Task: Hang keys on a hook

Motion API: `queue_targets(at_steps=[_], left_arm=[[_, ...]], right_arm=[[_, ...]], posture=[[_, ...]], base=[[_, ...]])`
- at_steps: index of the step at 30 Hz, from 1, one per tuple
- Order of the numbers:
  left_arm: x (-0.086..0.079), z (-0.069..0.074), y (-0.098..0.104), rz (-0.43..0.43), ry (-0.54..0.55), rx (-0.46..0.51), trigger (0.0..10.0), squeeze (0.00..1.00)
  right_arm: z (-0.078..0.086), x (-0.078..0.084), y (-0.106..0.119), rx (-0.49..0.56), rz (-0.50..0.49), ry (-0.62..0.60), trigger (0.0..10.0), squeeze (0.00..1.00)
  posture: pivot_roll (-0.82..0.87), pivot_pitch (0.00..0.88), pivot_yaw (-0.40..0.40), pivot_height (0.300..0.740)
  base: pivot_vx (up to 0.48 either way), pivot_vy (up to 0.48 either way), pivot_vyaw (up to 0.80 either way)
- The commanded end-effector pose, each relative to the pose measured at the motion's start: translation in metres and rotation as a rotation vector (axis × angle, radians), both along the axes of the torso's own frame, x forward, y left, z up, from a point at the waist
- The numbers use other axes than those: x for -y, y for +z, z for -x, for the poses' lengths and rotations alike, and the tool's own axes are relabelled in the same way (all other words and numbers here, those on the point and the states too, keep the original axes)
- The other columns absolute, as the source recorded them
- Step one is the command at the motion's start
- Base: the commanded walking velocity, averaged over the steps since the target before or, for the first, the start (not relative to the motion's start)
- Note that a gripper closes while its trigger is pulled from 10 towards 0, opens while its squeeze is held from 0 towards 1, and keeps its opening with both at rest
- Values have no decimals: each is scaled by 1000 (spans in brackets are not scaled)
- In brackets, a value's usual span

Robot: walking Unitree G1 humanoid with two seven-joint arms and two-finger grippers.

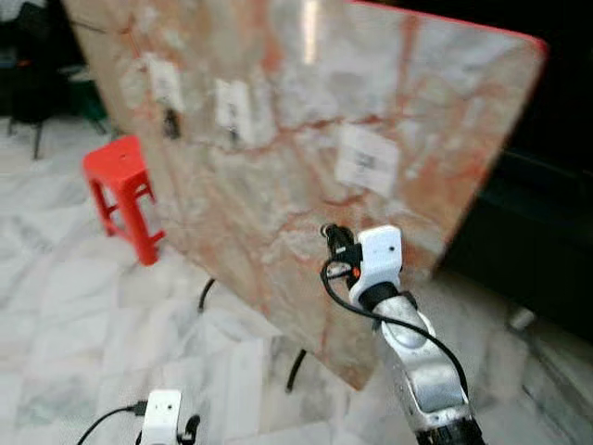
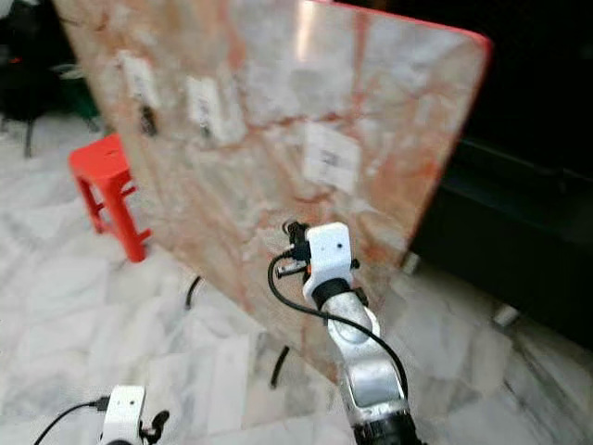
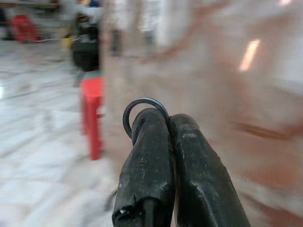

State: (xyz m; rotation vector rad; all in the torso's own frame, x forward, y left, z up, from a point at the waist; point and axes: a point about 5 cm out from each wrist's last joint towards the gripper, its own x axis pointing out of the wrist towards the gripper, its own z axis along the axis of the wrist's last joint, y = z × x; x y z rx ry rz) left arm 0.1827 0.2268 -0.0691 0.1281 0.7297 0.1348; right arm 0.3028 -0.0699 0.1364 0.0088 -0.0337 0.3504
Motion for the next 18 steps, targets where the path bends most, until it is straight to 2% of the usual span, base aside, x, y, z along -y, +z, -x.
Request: queue_targets(at_steps=[1,9,14,18], left_arm=[[1,2,-2,4,2,-19,10000,0],[1,2,-2,5,-2,-15,10000,0],[1,2,-2,6,-4,-16,10000,0],[1,3,-2,8,-3,-18,10000,0]], right_arm=[[1,1,4,10,-13,-4,10000,0],[0,2,4,0,-28,-19,10000,0],[-3,8,1,-23,-40,-80,10000,0],[-8,21,-4,-71,-67,-184,10000,0]], posture=[[-6,30,-50,732],[-2,27,-48,732],[-2,27,-48,732],[0,19,-48,732]], base=[[0,0,0],[0,0,0],[0,0,0],[0,0,0]])
